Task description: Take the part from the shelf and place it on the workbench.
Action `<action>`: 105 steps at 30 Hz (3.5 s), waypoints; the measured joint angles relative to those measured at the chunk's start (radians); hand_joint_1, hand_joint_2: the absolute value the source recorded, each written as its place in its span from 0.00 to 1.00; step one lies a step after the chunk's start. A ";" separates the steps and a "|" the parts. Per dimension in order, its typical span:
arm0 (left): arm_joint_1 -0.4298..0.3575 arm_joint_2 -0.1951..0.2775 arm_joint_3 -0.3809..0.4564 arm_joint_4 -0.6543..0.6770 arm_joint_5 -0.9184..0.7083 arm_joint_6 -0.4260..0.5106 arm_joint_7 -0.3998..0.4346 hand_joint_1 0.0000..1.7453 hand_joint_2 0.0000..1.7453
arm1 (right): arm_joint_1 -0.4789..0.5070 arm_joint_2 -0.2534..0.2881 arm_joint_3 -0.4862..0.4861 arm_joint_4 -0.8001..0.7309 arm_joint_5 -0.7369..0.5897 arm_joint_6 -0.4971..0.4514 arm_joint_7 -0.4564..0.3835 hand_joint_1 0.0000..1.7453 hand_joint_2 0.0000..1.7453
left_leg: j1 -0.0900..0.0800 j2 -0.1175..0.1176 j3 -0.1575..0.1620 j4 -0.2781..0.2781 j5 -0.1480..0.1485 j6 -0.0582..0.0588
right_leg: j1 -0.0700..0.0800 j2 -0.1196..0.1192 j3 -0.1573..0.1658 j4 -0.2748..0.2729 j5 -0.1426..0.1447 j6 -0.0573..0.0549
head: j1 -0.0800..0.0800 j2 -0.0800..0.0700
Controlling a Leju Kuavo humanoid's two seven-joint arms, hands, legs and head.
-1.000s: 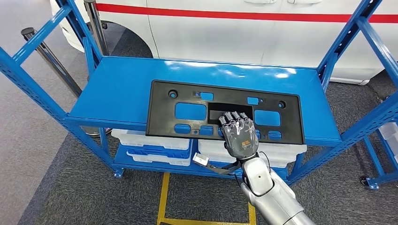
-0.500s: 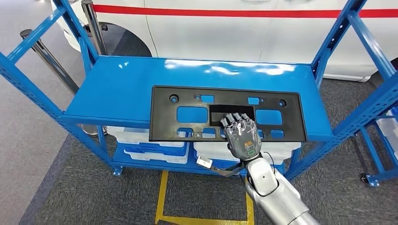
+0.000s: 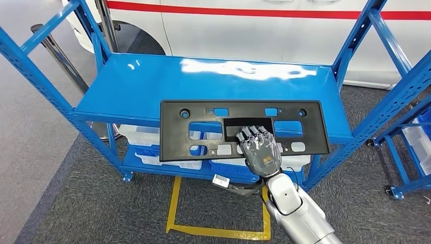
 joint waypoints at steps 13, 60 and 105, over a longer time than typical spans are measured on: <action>0.001 -0.004 -0.009 0.001 0.000 0.000 -0.001 0.00 1.00 | 0.016 0.001 -0.034 -0.003 0.000 0.000 -0.010 0.93 1.00 | 0.022 0.007 -0.153 0.031 0.118 -0.030 | -0.022 0.005 0.148 0.015 -0.163 0.035 | -0.001 0.000; -0.004 0.000 -0.028 0.002 0.021 -0.005 -0.008 0.00 1.00 | 0.024 0.031 -0.270 -0.030 -0.024 0.000 -0.116 0.93 1.00 | 0.016 -0.001 -0.005 -0.004 0.005 -0.037 | -0.011 -0.006 0.014 -0.013 -0.006 0.013 | -0.002 0.000; -0.032 -0.004 -0.100 0.004 0.001 -0.011 0.006 0.00 1.00 | 0.009 -0.097 -0.343 -0.103 -0.002 0.000 0.039 0.93 1.00 | 0.013 0.009 -0.181 0.028 0.137 -0.022 | -0.018 0.003 0.182 0.001 -0.187 0.036 | -0.002 0.000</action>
